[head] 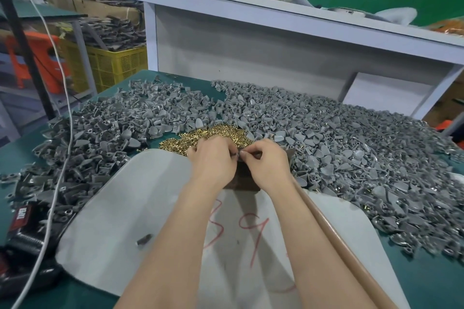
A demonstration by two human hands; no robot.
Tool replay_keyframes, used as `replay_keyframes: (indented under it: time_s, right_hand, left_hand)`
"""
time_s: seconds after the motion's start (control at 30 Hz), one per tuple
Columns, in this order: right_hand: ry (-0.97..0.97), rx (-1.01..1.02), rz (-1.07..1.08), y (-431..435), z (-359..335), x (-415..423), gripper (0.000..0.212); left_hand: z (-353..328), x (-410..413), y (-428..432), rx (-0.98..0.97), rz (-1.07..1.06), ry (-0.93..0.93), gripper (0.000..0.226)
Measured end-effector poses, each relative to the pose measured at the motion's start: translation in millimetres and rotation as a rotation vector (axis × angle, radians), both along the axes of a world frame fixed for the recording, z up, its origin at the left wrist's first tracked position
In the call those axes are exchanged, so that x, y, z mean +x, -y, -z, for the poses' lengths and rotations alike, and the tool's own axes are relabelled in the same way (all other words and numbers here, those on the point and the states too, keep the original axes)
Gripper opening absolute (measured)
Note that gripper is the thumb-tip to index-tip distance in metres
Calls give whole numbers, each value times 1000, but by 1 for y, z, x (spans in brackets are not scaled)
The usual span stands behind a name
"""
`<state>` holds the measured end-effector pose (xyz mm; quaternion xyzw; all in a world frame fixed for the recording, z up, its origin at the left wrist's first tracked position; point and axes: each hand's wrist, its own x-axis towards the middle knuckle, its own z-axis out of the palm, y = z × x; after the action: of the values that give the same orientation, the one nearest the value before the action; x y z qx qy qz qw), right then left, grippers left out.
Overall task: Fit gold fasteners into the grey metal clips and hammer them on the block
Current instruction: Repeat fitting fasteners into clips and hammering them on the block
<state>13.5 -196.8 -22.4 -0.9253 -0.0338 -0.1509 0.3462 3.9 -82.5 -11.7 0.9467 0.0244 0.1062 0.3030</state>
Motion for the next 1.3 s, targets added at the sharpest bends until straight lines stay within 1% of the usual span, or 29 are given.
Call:
replay_keyframes:
  time_s: [0.13, 0.23, 0.4, 0.6, 0.73, 0.9, 1.0, 1.1, 1.3]
  right_hand:
    - [-96, -57, 9, -3, -11, 1, 11]
    - [-125, -84, -1, -4, -17, 2, 13]
    - [-79, -35, 17, -4, -11, -2, 10]
    - [-58, -39, -87, 6, -11, -5, 19]
    - [-42, 65, -86, 12, -11, -4, 21]
    - [27, -44, -108, 5, -7, -4, 16]
    - [25, -88, -74, 3, -5, -3, 11]
    - [30, -144, -78, 2, -5, -3, 11]
    - [37, -155, -102, 3, -8, -5, 14]
  left_hand:
    - [1, 0, 0, -7, -3, -4, 16]
    - [1, 0, 1, -11, -8, -3, 16]
    - [0, -1, 0, -17, -7, -5, 15]
    - [-2, -2, 0, -19, -9, -9, 13]
    - [-2, -2, -1, -20, -2, -19, 13]
    - [-1, -2, -1, -27, -5, -15, 15]
    - [-2, -2, -1, -20, -5, -11, 15]
    - [-2, -2, 0, -9, -1, -11, 15]
    - [-1, -1, -1, -4, 4, -7, 16]
